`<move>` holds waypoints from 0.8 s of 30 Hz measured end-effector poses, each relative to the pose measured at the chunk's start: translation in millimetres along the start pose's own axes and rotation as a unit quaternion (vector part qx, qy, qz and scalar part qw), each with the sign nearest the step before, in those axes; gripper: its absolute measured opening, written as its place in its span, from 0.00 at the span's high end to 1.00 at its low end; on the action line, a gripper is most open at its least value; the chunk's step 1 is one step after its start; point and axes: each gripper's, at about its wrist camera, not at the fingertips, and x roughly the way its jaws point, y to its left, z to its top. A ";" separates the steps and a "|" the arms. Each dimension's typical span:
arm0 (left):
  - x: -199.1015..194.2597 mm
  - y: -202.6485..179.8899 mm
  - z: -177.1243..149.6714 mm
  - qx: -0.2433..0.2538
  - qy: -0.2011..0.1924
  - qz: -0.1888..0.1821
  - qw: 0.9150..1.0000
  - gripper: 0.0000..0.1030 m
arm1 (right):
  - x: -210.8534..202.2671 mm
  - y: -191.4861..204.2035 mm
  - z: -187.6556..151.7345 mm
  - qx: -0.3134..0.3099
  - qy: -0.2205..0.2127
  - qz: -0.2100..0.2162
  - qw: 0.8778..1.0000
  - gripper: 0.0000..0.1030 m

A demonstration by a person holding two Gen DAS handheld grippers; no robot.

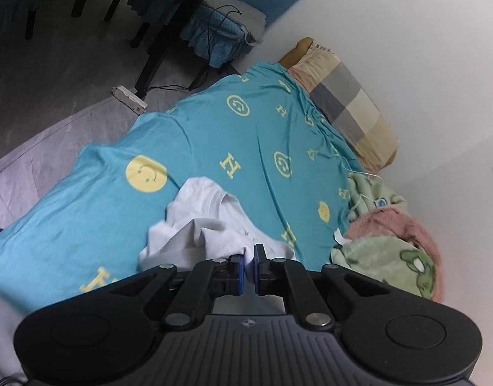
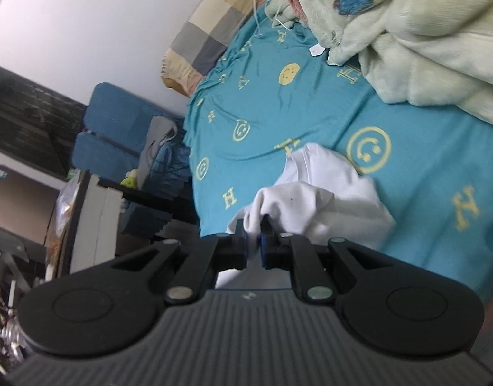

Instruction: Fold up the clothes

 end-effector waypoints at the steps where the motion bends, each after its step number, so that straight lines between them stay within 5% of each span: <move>1: 14.6 -4.8 7.0 0.004 -0.001 0.005 1.000 0.94 | 13.9 1.6 7.4 0.000 0.001 -0.004 1.000 0.89; 11: 177.2 3.4 46.1 0.046 0.016 0.027 0.998 0.93 | 153.2 -23.1 55.0 -0.014 0.031 -0.053 0.998 0.89; 18: 227.9 18.9 38.4 0.094 0.022 0.035 0.995 0.91 | 193.5 -37.4 60.0 -0.042 0.050 -0.062 0.996 0.87; 21: 223.9 13.2 32.1 0.133 0.006 0.029 0.991 0.77 | 191.6 -29.5 57.8 -0.083 0.048 -0.054 0.994 0.81; 24: 216.1 3.1 23.2 0.185 -0.014 0.025 0.982 0.54 | 186.3 -20.9 52.8 -0.125 0.036 -0.034 0.991 0.61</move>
